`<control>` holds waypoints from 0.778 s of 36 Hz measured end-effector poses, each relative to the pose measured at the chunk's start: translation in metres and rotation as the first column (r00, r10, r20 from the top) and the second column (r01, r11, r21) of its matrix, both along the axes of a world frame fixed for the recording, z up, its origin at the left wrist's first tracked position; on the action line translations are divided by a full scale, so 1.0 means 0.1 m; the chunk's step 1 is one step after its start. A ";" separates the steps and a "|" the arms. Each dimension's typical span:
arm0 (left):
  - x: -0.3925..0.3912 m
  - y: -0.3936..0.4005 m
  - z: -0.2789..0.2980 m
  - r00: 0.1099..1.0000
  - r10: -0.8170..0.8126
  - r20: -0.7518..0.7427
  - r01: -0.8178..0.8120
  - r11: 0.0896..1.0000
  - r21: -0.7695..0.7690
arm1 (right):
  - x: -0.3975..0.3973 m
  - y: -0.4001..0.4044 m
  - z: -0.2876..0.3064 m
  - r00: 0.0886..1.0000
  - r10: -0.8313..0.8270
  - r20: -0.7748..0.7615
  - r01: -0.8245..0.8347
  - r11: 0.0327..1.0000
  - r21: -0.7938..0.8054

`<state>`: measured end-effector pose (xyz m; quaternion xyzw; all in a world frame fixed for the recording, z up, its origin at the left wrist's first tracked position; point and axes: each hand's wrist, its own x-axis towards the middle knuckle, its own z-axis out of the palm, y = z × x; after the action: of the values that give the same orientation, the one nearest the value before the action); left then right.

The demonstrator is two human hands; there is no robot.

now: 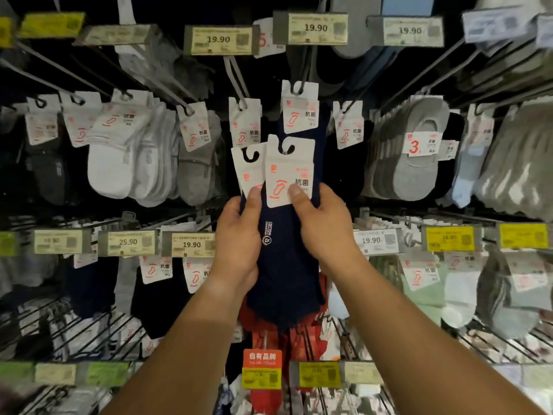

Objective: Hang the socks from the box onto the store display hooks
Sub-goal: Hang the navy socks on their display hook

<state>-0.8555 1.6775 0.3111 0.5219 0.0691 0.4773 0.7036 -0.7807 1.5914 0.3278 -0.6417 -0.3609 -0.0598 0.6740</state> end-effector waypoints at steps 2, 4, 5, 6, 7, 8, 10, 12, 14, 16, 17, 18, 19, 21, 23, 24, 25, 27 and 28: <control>0.03 0.04 0.01 0.999 0.039 -0.006 -0.039 0.999 -0.013 | 0.07 -0.01 0.02 1.000 -0.003 -0.020 0.004 1.000 0.030; 0.04 0.09 0.01 0.995 0.098 -0.027 -0.097 0.995 0.019 | 0.14 -0.03 0.07 0.994 0.041 -0.098 -0.033 0.996 0.078; 0.03 0.12 0.01 0.991 0.126 -0.040 -0.124 0.992 0.030 | 0.18 -0.05 0.11 0.988 0.068 -0.137 -0.055 0.994 0.092; 0.02 0.13 0.00 0.988 0.147 -0.048 -0.146 0.989 0.036 | 0.22 -0.07 0.18 0.982 0.091 -0.163 -0.076 0.992 0.098; 0.02 0.15 0.00 0.986 0.162 -0.051 -0.160 0.986 0.038 | 0.26 -0.09 0.26 0.977 0.116 -0.178 -0.099 0.990 0.104; 0.01 0.15 -0.01 0.985 0.168 -0.051 -0.166 0.985 0.039 | 0.28 -0.12 0.35 0.973 0.138 -0.183 -0.118 0.986 0.115; -0.01 0.16 -0.01 0.985 0.167 -0.048 -0.165 0.985 0.039 | 0.30 -0.17 0.54 0.977 0.153 -0.151 -0.133 0.982 0.134; -0.02 0.18 -0.01 0.983 0.176 -0.049 -0.173 0.984 0.051 | 0.29 -0.19 0.74 0.988 0.136 -0.077 -0.124 0.983 0.137; -0.03 0.20 -0.02 0.982 0.181 -0.054 -0.179 0.983 0.042 | 0.28 -0.19 0.91 0.994 0.110 -0.002 -0.109 0.986 0.130; -0.05 0.21 -0.03 0.982 0.180 -0.064 -0.178 0.983 0.042 | 0.28 -0.19 1.05 0.994 0.101 0.044 -0.105 0.987 0.125; -0.06 0.21 -0.03 0.982 0.178 -0.068 -0.175 0.984 0.045 | 0.28 -0.18 1.12 0.993 0.106 0.050 -0.112 0.986 0.127; -0.06 0.21 -0.03 0.982 0.176 -0.070 -0.173 0.984 0.046 | 0.29 -0.17 1.17 0.992 0.117 0.047 -0.122 0.984 0.126; -0.07 0.22 -0.04 0.982 0.177 -0.071 -0.174 0.984 0.047 | 0.29 -0.16 1.22 0.991 0.130 0.036 -0.134 0.983 0.124; -0.08 0.22 -0.04 0.980 0.184 -0.074 -0.181 0.982 0.055 | 0.32 -0.13 1.28 0.989 0.146 0.012 -0.147 0.983 0.113; -0.08 0.21 -0.04 0.978 0.192 -0.077 -0.186 0.980 0.071 | 0.36 -0.11 1.32 0.990 0.143 0.000 -0.143 0.985 0.094; -0.08 0.21 -0.04 0.978 0.193 -0.078 -0.187 0.979 0.077 | 0.37 -0.09 1.33 0.990 0.138 -0.002 -0.137 0.987 0.085; -0.09 0.22 -0.04 0.978 0.194 -0.079 -0.188 0.979 0.079 | 0.40 -0.08 1.34 0.991 0.131 -0.007 -0.130 0.988 0.079; -0.09 0.23 -0.05 0.977 0.197 -0.083 -0.190 0.978 0.083 | 0.45 -0.04 1.35 0.994 0.107 -0.022 -0.106 0.993 0.056; -0.09 0.24 -0.05 0.977 0.198 -0.084 -0.191 0.978 0.086 | 0.48 -0.03 1.35 0.995 0.097 -0.031 -0.096 0.994 0.044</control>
<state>-0.8649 1.7014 0.3061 0.5606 0.1337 0.5218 0.6289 -0.7324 1.5887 0.4630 -0.6101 -0.3789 -0.0241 0.6954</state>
